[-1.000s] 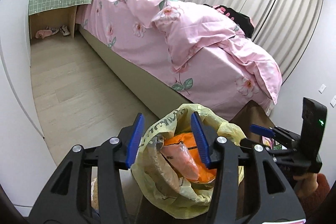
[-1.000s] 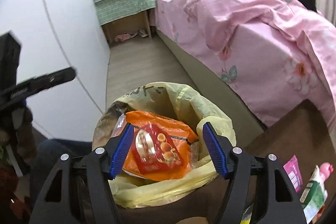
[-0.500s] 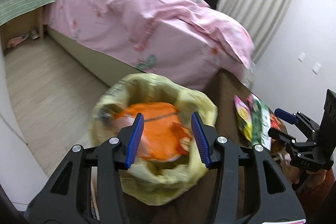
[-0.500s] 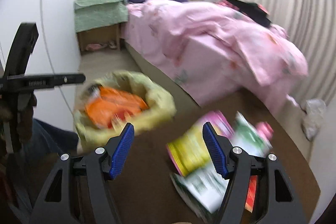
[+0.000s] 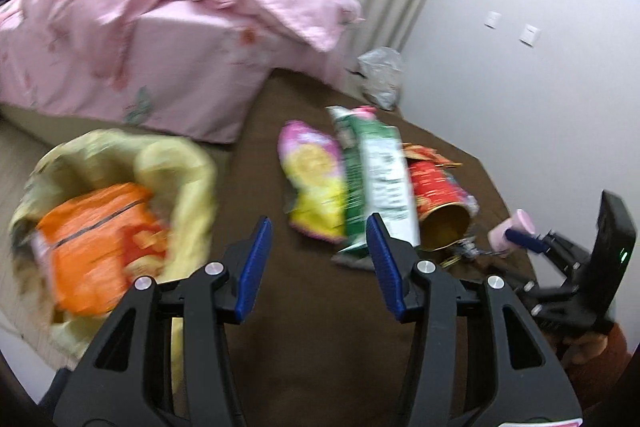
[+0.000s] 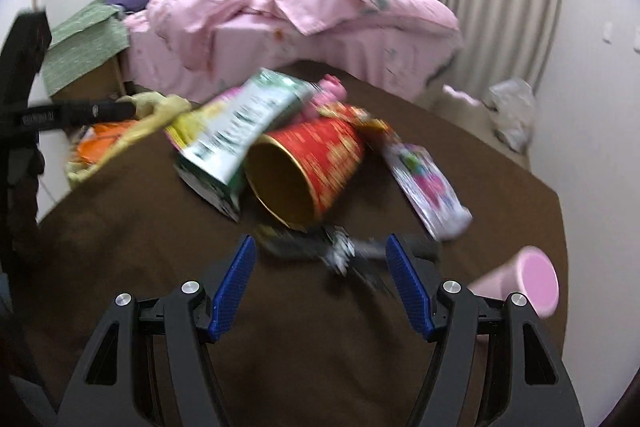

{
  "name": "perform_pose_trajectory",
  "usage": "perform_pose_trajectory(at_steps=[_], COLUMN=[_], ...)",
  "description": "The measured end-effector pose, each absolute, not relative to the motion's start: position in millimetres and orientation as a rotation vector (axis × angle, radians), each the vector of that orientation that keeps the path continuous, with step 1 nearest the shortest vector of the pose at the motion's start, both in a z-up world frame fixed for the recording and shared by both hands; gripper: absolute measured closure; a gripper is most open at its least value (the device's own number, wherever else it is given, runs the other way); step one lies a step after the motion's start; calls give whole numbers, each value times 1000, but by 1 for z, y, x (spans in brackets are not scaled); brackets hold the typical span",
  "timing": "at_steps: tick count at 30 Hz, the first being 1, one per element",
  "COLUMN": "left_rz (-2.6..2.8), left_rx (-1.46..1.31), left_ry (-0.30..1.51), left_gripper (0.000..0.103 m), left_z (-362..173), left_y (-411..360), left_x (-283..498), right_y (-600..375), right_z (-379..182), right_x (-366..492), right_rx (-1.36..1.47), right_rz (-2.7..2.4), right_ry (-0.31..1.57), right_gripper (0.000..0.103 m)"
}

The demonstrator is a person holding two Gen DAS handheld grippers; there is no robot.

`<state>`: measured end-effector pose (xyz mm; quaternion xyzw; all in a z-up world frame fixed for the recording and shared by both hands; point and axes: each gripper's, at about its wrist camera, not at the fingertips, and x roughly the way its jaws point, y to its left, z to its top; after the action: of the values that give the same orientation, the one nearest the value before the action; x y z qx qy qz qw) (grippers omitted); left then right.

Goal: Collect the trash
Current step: 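Move both tools back over the table toward the remaining trash, then grasp the green-white milk carton with the left tool while the right tool grasps a dark wrapper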

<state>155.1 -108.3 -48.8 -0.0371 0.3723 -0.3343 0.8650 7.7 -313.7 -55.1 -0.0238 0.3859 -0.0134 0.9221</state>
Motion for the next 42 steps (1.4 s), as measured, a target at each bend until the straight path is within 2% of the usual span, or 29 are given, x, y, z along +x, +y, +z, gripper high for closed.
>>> perform_pose_trajectory(at_steps=[6,8,15,20,26,29,34,42], left_rz=[-747,-730,-593,-607,-624,-611,-593,-646], left_rx=[29,43,167,136,96,114,116,91], left_ry=[815,840,924,974,1026,1033,1031,1039], left_gripper=[51,46,45,52,52,52,52,52], left_z=[-44,-47,-74,-78,-81,-86,-87,-85], left_y=[-184,-202,-247,-230,-190,-172,-150,-136], left_x=[179,190,220,208,160,132,104,93], right_y=[-330,-335,-334,-344,-352,-348,-342,-353], right_z=[-70,-76,-82,-79,-75,-70,-59,-87], right_x=[-12,-16,-22,-25,-12,-1,20,52], right_rx=[44,73,75,111,120,71,24,52], right_rz=[-2,5,21,35,76,107,166,220], right_ry=[784,784,750,711,719,717,714,862], right_gripper=[39,39,39,39,39,45,45,45])
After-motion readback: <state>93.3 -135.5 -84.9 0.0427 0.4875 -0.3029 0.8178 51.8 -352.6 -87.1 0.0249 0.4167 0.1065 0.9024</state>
